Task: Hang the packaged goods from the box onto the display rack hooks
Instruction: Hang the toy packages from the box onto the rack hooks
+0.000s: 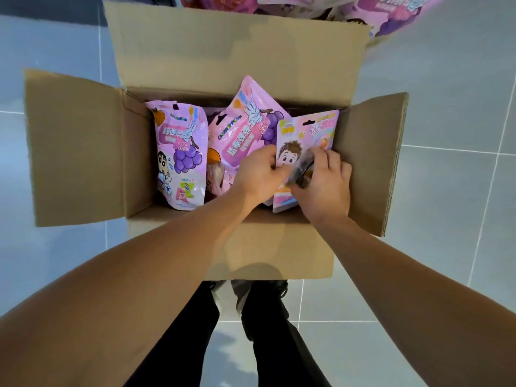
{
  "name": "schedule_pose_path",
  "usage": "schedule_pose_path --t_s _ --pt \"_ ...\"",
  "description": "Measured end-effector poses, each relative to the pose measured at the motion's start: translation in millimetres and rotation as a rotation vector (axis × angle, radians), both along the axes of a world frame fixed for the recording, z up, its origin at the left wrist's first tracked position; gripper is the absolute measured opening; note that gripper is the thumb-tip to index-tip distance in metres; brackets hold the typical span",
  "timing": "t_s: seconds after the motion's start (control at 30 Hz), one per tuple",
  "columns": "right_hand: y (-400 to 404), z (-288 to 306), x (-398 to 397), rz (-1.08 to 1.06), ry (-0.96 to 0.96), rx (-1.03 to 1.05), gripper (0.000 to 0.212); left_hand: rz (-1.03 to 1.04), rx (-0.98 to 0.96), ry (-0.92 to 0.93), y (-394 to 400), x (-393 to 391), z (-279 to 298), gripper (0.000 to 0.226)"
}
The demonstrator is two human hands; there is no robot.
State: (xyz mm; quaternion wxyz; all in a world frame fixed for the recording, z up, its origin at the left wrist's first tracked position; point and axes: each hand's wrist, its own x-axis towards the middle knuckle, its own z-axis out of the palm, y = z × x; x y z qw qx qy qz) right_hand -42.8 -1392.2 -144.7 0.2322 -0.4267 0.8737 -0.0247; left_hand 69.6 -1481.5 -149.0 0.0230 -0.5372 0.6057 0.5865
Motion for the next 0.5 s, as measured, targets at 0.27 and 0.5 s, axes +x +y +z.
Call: schedule_pose_path --t_s 0.27,0.5 --pt "-1.0 42.8 1.3 -0.242 -0.355 -0.216 0.084 0.369 0.107 0.082 -19.9 36.7 40.5 0.022" --pt "-41.0 147.7 11.4 -0.401 -0.804 -0.142 0.031 0.501 0.187 0.116 -51.0 75.5 163.9 0.045"
